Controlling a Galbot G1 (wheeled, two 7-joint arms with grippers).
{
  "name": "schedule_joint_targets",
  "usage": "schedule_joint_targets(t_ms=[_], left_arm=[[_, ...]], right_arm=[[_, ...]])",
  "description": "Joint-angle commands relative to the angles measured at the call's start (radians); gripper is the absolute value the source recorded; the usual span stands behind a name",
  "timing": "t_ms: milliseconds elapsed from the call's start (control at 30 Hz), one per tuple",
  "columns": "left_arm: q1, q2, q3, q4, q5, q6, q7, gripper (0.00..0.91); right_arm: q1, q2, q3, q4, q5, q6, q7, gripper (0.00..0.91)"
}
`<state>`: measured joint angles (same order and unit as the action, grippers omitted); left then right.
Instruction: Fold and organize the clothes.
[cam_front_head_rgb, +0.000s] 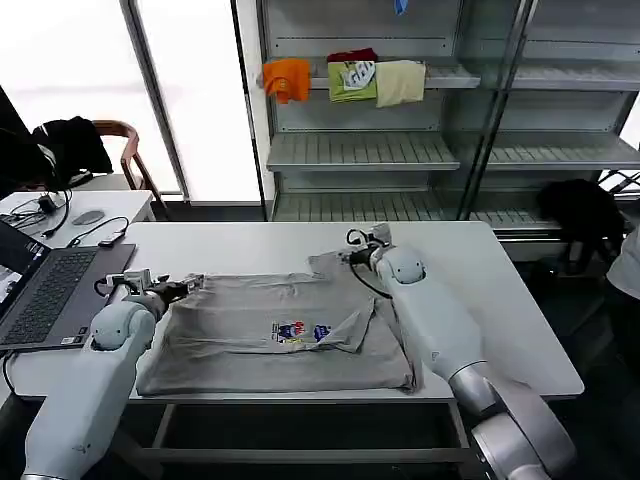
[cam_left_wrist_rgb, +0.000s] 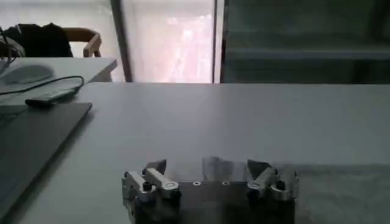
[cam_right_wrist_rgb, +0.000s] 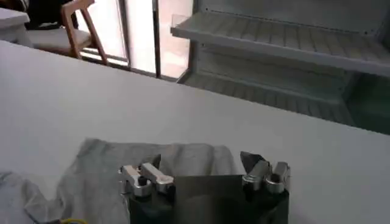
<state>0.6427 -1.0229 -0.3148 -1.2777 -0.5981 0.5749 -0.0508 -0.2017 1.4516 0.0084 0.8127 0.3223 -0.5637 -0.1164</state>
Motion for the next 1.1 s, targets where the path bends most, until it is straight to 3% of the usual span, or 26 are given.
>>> schedule_joint_targets(t_ms=[33, 100, 133, 167, 200, 233, 267, 300, 333, 367, 400, 500, 767, 1100], left_arm=[[-0.022, -0.008, 0.011, 0.073, 0.033, 0.003, 0.031, 0.695], [-0.021, -0.010, 0.013, 0.077, 0.036, 0.003, 0.039, 0.605], [-0.021, -0.011, 0.013, 0.078, 0.035, 0.003, 0.041, 0.494], [-0.021, -0.012, 0.015, 0.081, 0.042, 0.003, 0.045, 0.464], [-0.020, -0.011, 0.016, 0.082, 0.045, 0.003, 0.051, 0.423], [-0.020, -0.011, 0.016, 0.081, 0.044, 0.003, 0.052, 0.282], [-0.017, -0.010, 0.017, 0.079, 0.044, 0.003, 0.054, 0.161], [-0.015, -0.009, 0.016, 0.078, 0.046, 0.003, 0.057, 0.101], [-0.014, -0.009, 0.016, 0.074, 0.045, 0.003, 0.059, 0.020], [-0.011, -0.007, 0.015, 0.070, 0.045, 0.003, 0.062, 0.020], [-0.008, -0.006, 0.014, 0.065, 0.045, 0.002, 0.063, 0.020], [0.003, -0.002, 0.009, 0.040, 0.038, 0.002, 0.068, 0.020], [0.017, 0.015, -0.004, -0.047, -0.038, -0.039, 0.067, 0.010], [0.082, 0.068, -0.033, -0.204, -0.129, -0.068, 0.044, 0.010]], right_arm=[[0.000, 0.012, -0.002, -0.028, -0.013, -0.001, -0.010, 0.766], [-0.004, 0.012, -0.002, -0.029, -0.015, 0.000, -0.012, 0.766], [-0.005, 0.012, -0.002, -0.029, -0.015, -0.001, -0.012, 0.725], [-0.007, 0.010, -0.002, -0.026, -0.015, -0.001, -0.015, 0.705], [-0.008, 0.010, -0.002, -0.025, -0.015, -0.001, -0.016, 0.615], [-0.010, 0.010, -0.002, -0.024, -0.015, -0.001, -0.016, 0.574], [-0.014, 0.008, -0.002, -0.022, -0.016, -0.001, -0.016, 0.464], [-0.018, 0.007, -0.002, -0.019, -0.019, 0.000, -0.017, 0.403], [-0.021, 0.007, -0.002, -0.017, -0.019, 0.000, -0.017, 0.282], [-0.026, 0.005, -0.002, -0.011, -0.020, 0.001, -0.019, 0.232], [-0.029, 0.003, -0.002, -0.004, -0.022, 0.001, -0.020, 0.111], [-0.034, -0.009, -0.009, 0.024, -0.024, 0.004, -0.022, 0.000], [-0.041, -0.054, -0.028, 0.144, -0.006, 0.006, -0.017, 0.000], [-0.071, -0.166, -0.086, 0.444, 0.127, -0.014, 0.047, 0.000]])
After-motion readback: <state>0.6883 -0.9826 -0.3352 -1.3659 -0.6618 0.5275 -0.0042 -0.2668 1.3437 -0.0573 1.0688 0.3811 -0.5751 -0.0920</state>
